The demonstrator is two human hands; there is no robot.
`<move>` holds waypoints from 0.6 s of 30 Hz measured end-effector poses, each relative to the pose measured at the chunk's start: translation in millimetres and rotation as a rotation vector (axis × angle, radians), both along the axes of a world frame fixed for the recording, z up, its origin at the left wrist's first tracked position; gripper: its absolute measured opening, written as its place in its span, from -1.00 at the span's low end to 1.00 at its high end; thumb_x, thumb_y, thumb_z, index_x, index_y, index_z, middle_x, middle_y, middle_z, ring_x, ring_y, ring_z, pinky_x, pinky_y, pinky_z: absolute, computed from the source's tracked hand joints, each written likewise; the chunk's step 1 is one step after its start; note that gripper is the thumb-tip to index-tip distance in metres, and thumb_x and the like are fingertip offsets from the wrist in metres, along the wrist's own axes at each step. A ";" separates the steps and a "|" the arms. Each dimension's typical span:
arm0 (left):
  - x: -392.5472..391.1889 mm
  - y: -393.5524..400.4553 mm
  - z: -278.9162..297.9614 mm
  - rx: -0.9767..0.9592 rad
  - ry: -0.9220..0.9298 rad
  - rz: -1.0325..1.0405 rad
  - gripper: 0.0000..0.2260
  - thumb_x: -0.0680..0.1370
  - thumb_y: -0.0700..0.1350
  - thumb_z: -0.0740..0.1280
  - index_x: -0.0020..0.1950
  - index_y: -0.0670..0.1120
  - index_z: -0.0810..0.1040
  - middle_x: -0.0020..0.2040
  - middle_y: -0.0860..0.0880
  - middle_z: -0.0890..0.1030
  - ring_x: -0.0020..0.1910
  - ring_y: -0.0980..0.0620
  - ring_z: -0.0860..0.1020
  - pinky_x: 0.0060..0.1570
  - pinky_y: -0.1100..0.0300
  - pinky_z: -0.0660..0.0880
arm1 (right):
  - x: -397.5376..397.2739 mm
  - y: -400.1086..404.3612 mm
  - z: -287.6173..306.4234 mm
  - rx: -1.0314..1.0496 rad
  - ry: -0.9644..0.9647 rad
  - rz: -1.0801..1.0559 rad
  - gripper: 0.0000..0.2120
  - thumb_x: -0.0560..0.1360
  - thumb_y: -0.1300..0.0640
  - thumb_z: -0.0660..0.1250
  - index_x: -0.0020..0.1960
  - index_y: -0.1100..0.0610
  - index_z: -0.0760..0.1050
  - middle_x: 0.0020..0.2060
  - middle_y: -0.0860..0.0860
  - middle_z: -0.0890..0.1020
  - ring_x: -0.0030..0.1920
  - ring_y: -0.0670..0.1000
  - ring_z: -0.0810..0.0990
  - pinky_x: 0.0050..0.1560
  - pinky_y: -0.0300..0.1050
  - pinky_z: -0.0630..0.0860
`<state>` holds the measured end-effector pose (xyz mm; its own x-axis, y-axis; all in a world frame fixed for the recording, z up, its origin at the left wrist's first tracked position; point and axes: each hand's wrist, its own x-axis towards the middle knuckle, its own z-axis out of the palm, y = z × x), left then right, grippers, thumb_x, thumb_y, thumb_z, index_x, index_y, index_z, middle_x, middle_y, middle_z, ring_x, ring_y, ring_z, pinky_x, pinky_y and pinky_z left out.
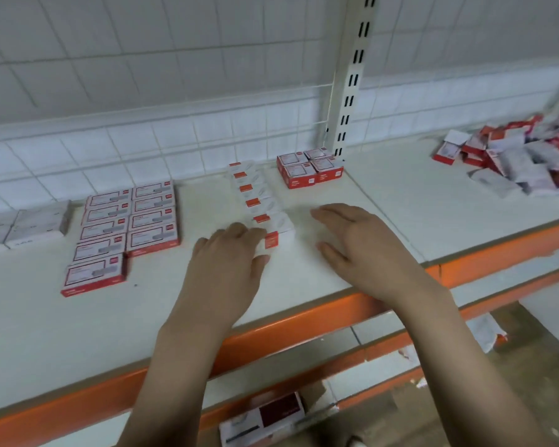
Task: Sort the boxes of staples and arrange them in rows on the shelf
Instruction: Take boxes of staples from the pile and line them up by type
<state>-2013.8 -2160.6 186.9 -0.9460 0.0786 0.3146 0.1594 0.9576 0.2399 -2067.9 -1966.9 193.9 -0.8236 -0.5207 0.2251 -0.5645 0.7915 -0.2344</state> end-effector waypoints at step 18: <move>-51.2 181.7 0.8 0.033 -0.152 0.044 -0.66 0.57 0.01 0.24 0.34 0.00 0.43 0.17 0.01 0.54 0.16 -0.03 0.47 0.18 0.08 0.38 | -52.2 187.8 -5.6 0.055 -0.146 -0.087 -0.55 0.56 0.09 0.18 0.44 0.08 0.26 0.34 0.02 0.40 0.30 0.07 0.36 0.24 -0.09 0.34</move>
